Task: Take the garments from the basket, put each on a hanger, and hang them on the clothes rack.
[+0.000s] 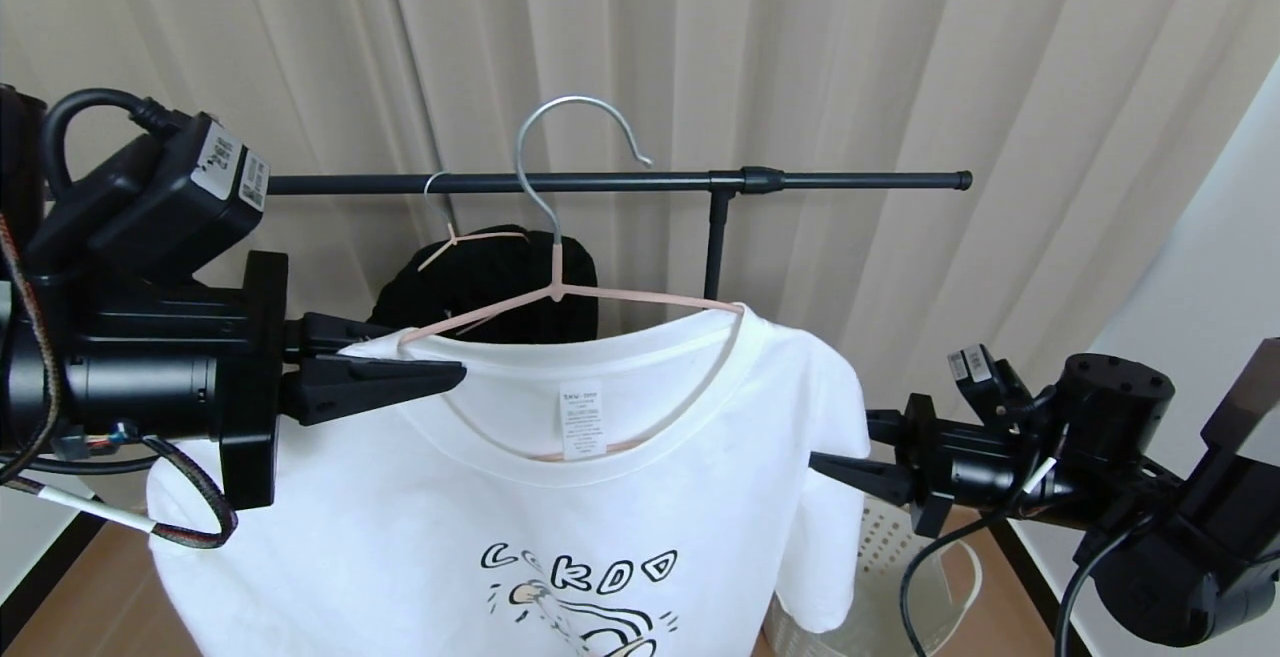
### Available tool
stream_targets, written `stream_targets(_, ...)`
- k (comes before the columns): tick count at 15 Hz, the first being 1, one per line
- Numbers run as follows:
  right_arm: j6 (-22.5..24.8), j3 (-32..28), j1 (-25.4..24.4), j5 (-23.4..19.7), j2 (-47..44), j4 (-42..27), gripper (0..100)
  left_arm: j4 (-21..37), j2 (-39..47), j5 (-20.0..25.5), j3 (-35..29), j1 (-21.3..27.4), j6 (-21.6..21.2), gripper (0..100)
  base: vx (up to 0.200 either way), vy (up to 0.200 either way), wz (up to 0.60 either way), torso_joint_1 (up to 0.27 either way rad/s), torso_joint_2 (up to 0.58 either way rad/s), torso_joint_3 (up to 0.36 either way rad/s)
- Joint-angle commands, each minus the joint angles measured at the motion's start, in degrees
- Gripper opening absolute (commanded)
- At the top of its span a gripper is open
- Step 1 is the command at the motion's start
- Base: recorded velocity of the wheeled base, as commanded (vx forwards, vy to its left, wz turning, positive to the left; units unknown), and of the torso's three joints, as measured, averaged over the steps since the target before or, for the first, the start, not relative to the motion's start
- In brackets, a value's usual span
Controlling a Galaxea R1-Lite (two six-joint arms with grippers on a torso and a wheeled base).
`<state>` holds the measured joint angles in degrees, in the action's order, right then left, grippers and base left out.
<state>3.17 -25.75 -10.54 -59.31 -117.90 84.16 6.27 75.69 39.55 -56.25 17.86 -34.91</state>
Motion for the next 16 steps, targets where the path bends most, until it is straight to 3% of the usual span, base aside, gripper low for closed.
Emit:
stream_targets(1,-0.01,-0.53,1.14,-0.02,0.39,0.04,0,0.06,-0.46,0.00,0.17,-0.11,0.11,0,0.000,0.000,0.00,0.000,0.00,0.000)
stream_targets(7,-0.01,-1.85,4.39,-0.02,1.62,0.04,0,0.06,-2.74,-0.17,0.79,-1.07,4.06,0,0.000,0.000,0.00,0.000,0.00,0.000)
stream_targets(16,0.17,-0.53,3.95,-0.02,3.11,0.04,0,0.06,-3.18,-0.26,2.28,-1.25,4.42,0,0.000,0.000,0.00,0.000,0.00,0.000)
